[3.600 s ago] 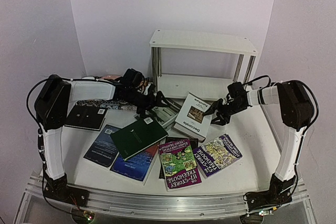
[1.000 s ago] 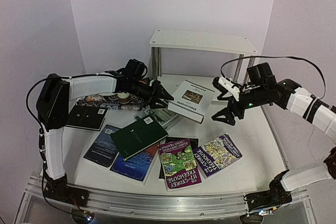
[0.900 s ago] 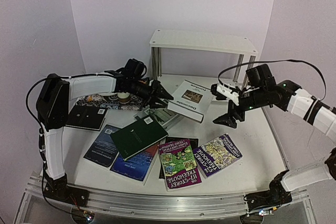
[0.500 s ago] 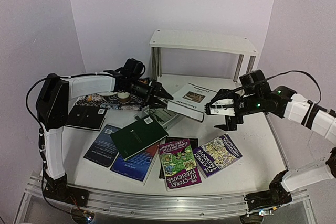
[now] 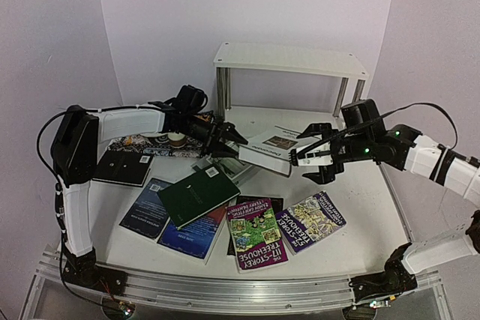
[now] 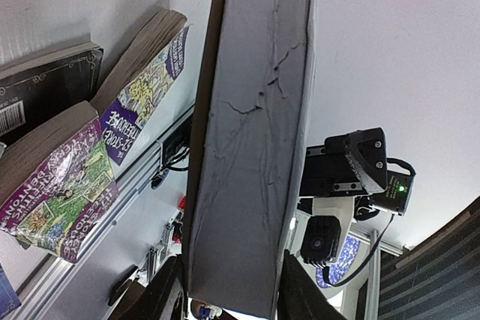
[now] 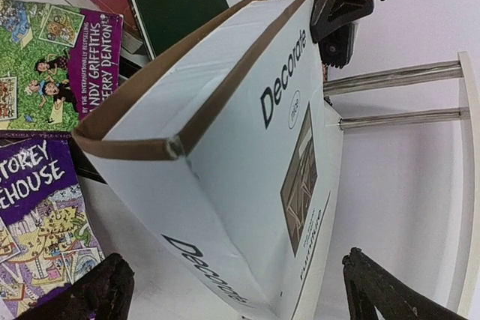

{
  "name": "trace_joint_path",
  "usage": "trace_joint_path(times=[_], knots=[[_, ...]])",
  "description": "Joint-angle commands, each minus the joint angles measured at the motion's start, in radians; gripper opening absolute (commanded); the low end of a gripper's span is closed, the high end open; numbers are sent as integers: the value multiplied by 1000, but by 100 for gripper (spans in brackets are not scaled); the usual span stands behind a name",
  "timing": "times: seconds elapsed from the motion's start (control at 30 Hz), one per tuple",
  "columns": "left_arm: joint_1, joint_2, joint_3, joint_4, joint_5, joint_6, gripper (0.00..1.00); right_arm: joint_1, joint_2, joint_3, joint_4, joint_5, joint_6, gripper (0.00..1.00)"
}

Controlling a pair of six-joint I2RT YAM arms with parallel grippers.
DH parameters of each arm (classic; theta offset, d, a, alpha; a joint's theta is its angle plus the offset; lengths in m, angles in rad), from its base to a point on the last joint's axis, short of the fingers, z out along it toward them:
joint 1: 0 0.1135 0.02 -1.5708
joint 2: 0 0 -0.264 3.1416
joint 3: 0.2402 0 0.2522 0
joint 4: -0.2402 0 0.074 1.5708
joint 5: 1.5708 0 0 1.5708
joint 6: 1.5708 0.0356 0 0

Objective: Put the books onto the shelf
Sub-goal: Pass from the left arm to the right

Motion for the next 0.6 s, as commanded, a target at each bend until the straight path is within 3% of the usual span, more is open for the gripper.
trace_joint_path(times=[0.0,0.13,0.4,0.57], knots=[[3,-92,3,52,74,-18,39,10,9,-6,22,7,-27,96],[3,-97,8,56,84,-24,40,16,21,-6,40,23,-14,89],[3,-106,7,62,89,-17,44,22,28,4,76,15,43,58],[3,-120,-13,64,75,-1,54,25,14,-6,79,15,53,39]])
